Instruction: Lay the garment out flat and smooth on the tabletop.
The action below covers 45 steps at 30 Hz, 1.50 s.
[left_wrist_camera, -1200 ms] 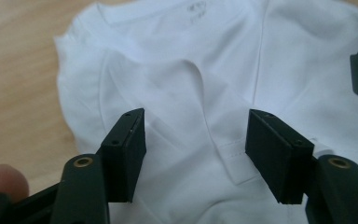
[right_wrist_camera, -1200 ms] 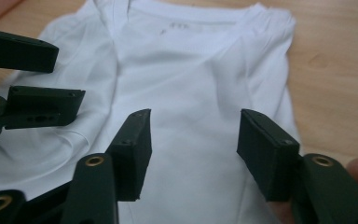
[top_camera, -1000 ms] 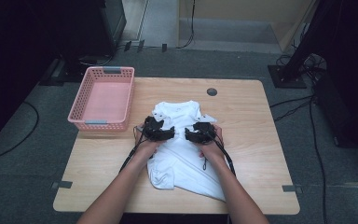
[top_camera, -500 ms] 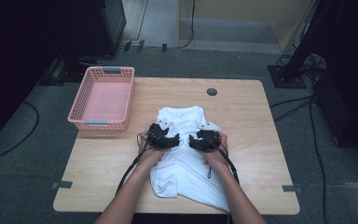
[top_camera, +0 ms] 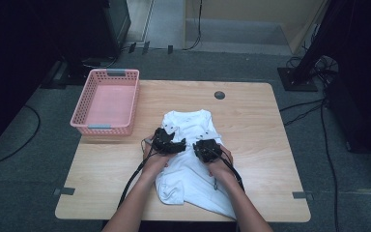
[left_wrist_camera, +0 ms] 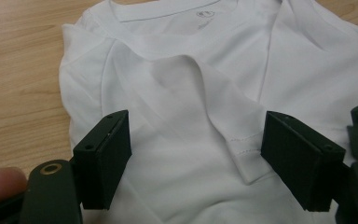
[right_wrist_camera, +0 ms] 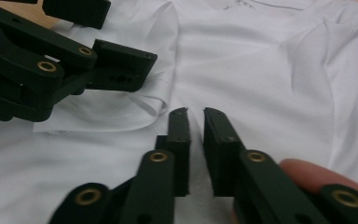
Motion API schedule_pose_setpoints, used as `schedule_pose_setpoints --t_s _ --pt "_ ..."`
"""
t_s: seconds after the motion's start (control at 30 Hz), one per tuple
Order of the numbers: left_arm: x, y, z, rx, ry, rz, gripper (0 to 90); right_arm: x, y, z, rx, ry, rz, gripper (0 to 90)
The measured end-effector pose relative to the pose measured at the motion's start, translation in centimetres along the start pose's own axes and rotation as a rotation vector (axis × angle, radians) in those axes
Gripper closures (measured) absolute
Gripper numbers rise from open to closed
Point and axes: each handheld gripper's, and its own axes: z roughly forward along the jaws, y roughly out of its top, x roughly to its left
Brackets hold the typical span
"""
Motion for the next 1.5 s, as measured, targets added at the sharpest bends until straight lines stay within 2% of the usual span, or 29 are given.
schedule_pose_setpoints --t_s 0.17,0.23,0.33,0.37,0.47,0.5,0.53,0.63,0.67,0.7,0.73,0.77,0.8,0.83,0.87,0.9,0.93,1.0,1.07,1.13,1.17,1.2,1.27,1.33,1.4,1.43,1.47,1.5 --pt "0.0 0.0 0.0 0.003 0.002 0.005 24.6 -1.8 0.4 -1.2 -0.044 0.011 0.066 90.0" --pt "-0.1 0.0 0.0 0.004 0.005 0.008 24.6 -2.8 0.6 -1.7 -0.064 -0.032 0.093 90.0" --pt "-0.1 0.0 0.0 0.005 0.005 0.008 24.6 -5.1 0.5 -2.5 -0.08 -0.06 0.167 90.0" --pt "-0.1 0.0 0.0 0.005 0.005 0.008 24.6 -6.9 0.3 -3.2 -0.094 -0.083 0.222 90.0" --pt "-0.1 0.0 0.0 0.004 0.005 0.007 24.6 -10.1 -0.1 -4.4 -0.124 -0.128 0.319 90.0" --pt "-0.1 0.0 0.0 0.004 0.005 0.007 24.6 -10.1 -0.1 -4.4 -0.124 -0.128 0.319 90.0" --pt "-0.1 0.0 0.0 0.005 0.005 0.008 24.6 -12.3 -0.5 -5.3 -0.143 -0.165 0.391 90.0" --pt "-0.1 0.0 0.0 0.005 0.005 0.008 24.5 -16.0 -1.5 -6.1 -0.155 -0.238 0.548 87.6" --pt "-0.1 0.0 0.0 0.004 0.005 0.007 24.5 -16.0 -1.5 -6.1 -0.155 -0.238 0.548 87.6" --pt "-0.1 0.0 0.0 0.003 0.006 0.006 24.5 -18.3 -2.3 -6.3 -0.144 -0.317 0.635 81.2" --pt "-0.1 0.0 0.0 0.003 0.006 0.006 24.6 -18.3 -2.3 -6.3 -0.144 -0.317 0.635 81.2" --pt "-0.1 0.0 0.0 0.003 0.005 0.006 24.5 -20.5 -3.2 -6.8 -0.137 -0.411 0.692 76.6" --pt "-0.1 0.0 0.0 0.003 0.005 0.006 24.5 -20.5 -3.2 -6.8 -0.137 -0.411 0.692 76.6" --pt "-0.1 0.0 0.0 0.003 0.005 0.006 24.5 -21.2 -3.6 -7.3 -0.15 -0.428 0.701 76.6" --pt "-0.1 0.0 0.0 0.003 0.005 0.006 24.5 -21.3 -3.5 -7.6 -0.165 -0.398 0.693 76.5" --pt "-0.1 0.0 0.0 0.003 0.006 0.007 24.5 -21.3 -3.5 -7.6 -0.165 -0.398 0.693 76.5" --pt "-0.1 0.0 0.0 0.005 0.007 0.009 24.5 -20.6 -3.0 -7.6 -0.174 -0.325 0.634 76.5" --pt "-0.1 0.0 0.0 0.005 0.007 0.008 24.5 -19.4 -2.2 -7.0 -0.125 -0.245 0.54 76.1" --pt "-0.1 0.0 0.0 0.005 0.007 0.008 24.5 -18.3 -1.6 -6.2 -0.069 -0.223 0.483 76.6" --pt "-0.1 0.0 0.0 0.005 0.006 0.009 24.5 -18.0 -1.4 -5.9 -0.048 -0.219 0.475 76.5" --pt "-0.1 0.0 0.0 0.005 0.005 0.009 24.6 -17.6 -1.2 -5.3 -0.02 -0.189 0.479 75.4" --pt "-0.1 0.0 0.0 0.004 0.005 0.009 24.6 -17.4 -1.2 -5.0 -0.006 -0.181 0.483 72.4" --pt "-0.1 0.0 0.0 0.004 0.005 0.009 24.5 -17.1 -1.3 -4.5 0.02 -0.201 0.461 65.5" --pt "-0.1 0.0 0.0 0.004 0.006 0.009 24.6 -16.9 -1.4 -4.1 0.041 -0.214 0.431 65.8" --pt "-0.1 0.0 0.0 0.003 0.006 0.008 24.5 -16.6 -1.6 -3.7 0.073 -0.241 0.378 71.5" --pt "-0.1 0.0 0.0 0.004 0.006 0.009 24.5 -16.5 -1.6 -3.5 0.075 -0.261 0.356 77.6" --pt "-0.1 0.0 0.0 0.004 0.006 0.008 24.5 -16.6 -1.6 -3.5 0.076 -0.267 0.348 86.8" --pt "-0.1 0.0 0.0 0.004 0.006 0.008 24.5 -16.6 -1.6 -3.5 0.076 -0.267 0.348 86.8"
